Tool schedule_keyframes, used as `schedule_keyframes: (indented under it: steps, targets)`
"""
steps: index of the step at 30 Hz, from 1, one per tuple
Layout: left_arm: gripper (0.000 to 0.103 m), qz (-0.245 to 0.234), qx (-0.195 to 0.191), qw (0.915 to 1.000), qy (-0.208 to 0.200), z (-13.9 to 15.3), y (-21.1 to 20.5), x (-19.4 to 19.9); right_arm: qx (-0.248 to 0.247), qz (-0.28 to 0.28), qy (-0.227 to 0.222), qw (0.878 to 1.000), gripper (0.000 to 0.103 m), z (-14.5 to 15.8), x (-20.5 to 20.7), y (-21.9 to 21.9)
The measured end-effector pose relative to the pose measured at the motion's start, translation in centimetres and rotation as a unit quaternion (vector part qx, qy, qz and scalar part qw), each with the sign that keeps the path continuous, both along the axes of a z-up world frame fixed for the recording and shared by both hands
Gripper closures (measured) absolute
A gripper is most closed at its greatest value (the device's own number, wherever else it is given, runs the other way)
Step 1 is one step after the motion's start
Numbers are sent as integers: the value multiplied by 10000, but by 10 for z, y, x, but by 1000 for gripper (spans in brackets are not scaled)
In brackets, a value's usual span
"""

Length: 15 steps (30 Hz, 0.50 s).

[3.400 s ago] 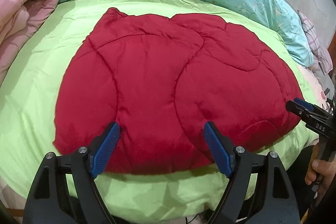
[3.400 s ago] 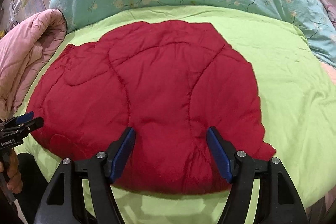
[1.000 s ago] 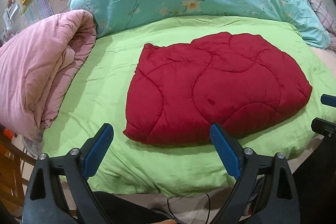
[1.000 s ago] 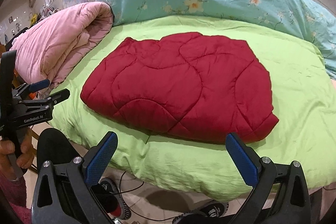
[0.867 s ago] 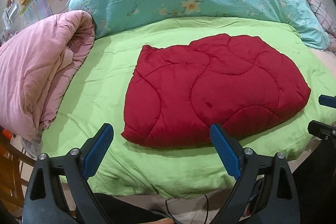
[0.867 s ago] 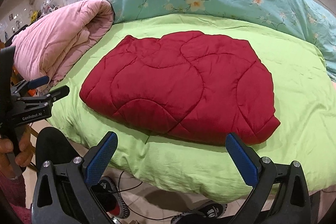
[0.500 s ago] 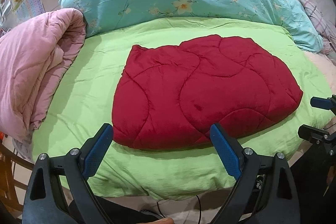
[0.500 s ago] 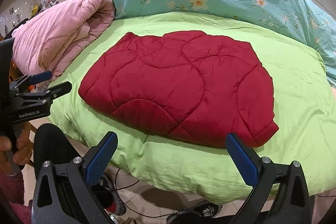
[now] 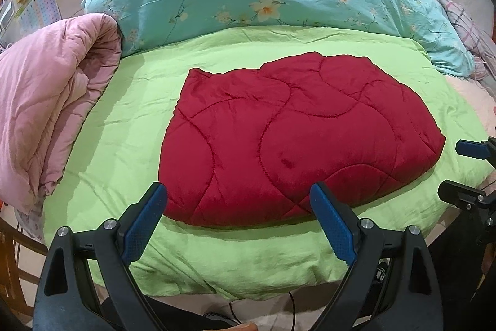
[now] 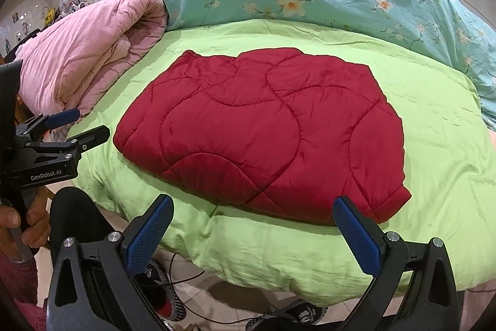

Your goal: Fold large clothes

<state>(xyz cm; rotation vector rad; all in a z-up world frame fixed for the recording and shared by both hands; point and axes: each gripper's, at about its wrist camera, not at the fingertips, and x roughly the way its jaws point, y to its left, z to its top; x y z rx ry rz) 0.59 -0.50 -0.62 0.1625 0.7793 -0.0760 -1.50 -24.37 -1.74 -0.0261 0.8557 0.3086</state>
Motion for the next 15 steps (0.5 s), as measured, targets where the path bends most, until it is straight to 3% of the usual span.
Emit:
schedule_keyframes:
  steps: [15]
  targets:
    - [9, -32, -2, 10000, -69, 4, -1, -1, -16, -5, -41, 10000, 0, 3, 0, -1]
